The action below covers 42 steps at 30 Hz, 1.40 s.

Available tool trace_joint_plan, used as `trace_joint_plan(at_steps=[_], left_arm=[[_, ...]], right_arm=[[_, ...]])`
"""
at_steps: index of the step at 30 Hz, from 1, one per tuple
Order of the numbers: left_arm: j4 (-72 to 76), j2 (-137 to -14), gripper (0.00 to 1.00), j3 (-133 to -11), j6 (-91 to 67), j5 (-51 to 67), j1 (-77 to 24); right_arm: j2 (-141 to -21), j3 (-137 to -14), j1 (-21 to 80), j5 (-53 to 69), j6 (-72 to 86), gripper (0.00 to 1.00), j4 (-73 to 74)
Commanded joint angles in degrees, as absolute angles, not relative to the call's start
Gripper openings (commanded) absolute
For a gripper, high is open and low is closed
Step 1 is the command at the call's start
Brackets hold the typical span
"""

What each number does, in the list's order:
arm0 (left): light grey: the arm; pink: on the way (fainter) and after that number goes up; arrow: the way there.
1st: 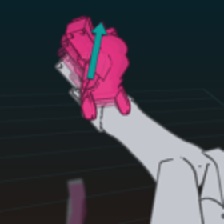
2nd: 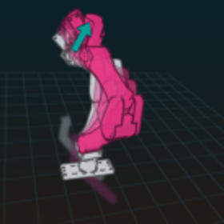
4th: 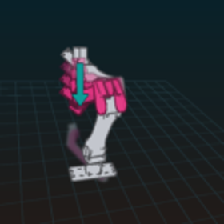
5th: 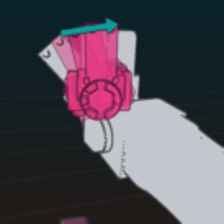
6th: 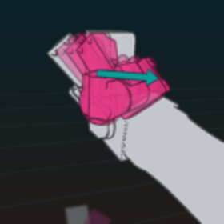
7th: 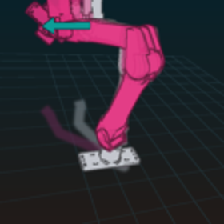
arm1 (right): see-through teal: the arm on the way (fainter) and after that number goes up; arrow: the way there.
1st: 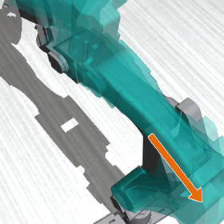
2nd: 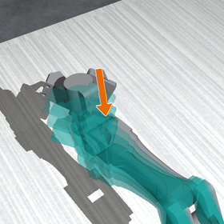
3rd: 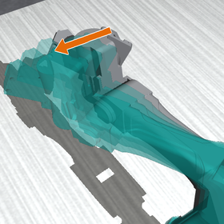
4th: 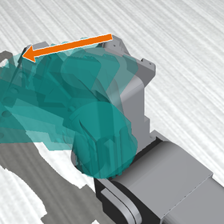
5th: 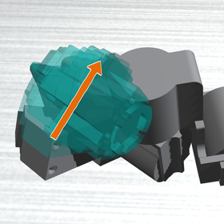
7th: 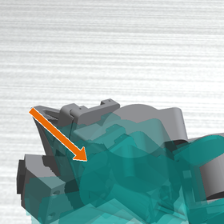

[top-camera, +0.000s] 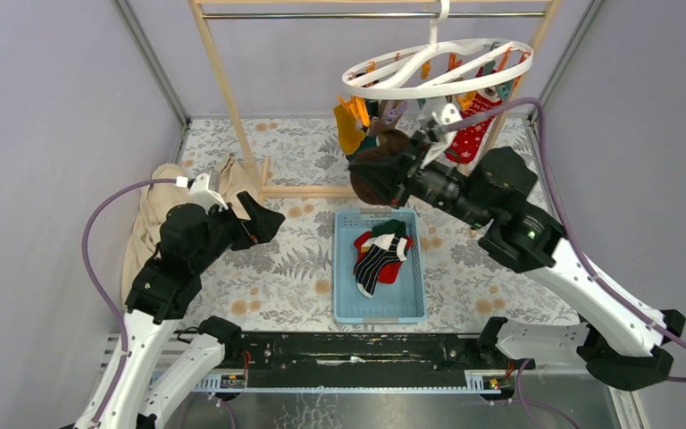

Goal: Remove the socks clipped to the hanger
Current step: Adjust the hanger on the clothesline.

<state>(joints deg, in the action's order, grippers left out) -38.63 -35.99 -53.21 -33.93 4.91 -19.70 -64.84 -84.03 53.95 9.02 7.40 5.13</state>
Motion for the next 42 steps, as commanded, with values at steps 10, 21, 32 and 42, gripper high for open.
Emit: trace_joint_plan(at_steps=[10,21,32,42], left_arm=[[-36.0,-37.1,0.99,-53.5,-34.5,5.1,-19.1],[-35.8,-37.6,0.99,-53.5,-34.3,5.0,-19.1],[-35.6,-37.6,0.99,-53.2,-34.3,5.1,-19.1],[-35.3,-37.6,0.99,-53.3,-33.9,6.0,-19.2]], right_arm=[[-54.1,-75.7,54.0,-18.6,6.4,0.0,-1.3],[-52.2,-78.6,53.9,-42.5,6.9,0.0,4.6],[-52.9,-86.6,53.9,-58.7,8.1,0.0,14.7],[-55.4,-92.2,53.9,-68.3,6.2,0.0,21.9]])
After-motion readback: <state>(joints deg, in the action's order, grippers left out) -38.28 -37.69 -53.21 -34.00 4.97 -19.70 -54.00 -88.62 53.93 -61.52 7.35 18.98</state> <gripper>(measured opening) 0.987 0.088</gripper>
